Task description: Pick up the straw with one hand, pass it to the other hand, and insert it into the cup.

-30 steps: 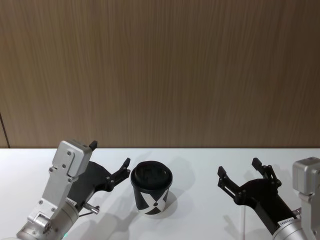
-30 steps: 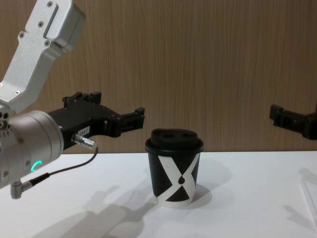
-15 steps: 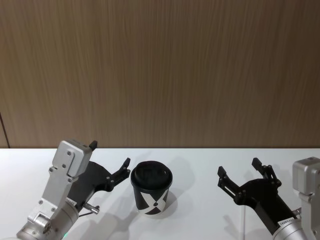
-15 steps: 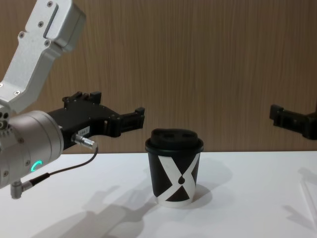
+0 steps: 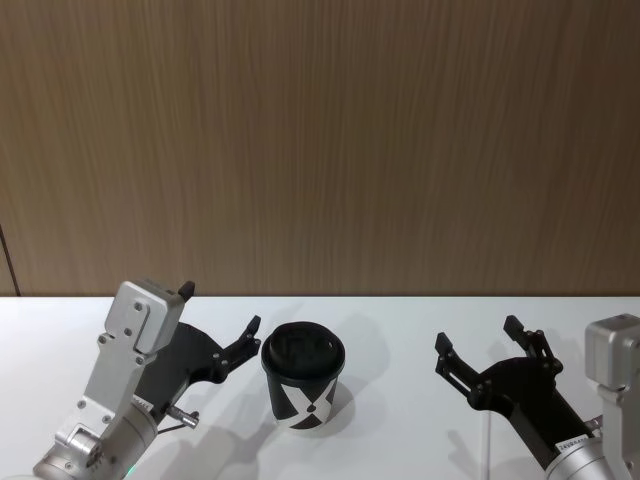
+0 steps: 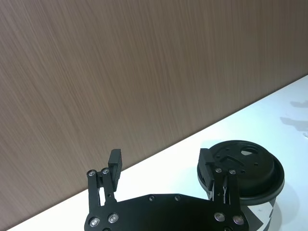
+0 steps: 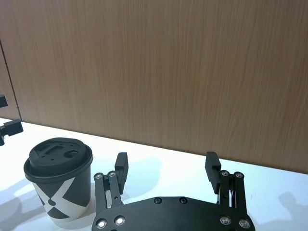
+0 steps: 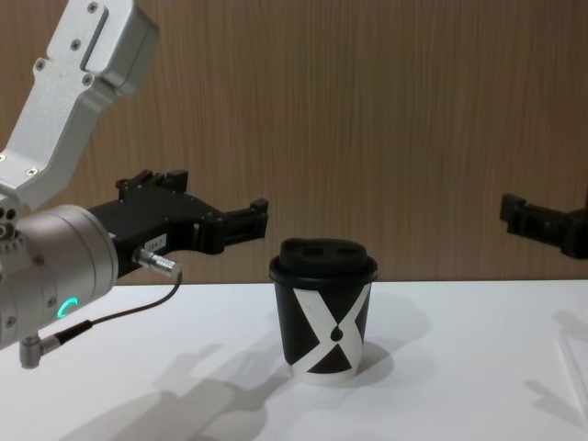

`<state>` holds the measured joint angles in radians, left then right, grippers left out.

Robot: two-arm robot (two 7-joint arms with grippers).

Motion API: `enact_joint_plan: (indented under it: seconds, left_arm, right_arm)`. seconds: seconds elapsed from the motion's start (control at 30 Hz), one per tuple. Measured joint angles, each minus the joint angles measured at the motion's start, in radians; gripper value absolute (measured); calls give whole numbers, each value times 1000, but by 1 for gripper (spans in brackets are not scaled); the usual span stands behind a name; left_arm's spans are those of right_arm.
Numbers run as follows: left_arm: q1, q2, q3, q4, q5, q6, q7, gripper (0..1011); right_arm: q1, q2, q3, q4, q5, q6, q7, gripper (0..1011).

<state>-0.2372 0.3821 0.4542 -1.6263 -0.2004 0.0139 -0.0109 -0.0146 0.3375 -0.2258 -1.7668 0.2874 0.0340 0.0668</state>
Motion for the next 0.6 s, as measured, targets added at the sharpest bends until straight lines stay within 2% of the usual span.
enact_joint_plan:
  seconds: [0.6]
  left_arm:
    - [0,0,0,0,0,0,0,1000]
  right_arm:
    - [0,0,0,0,0,0,0,1001]
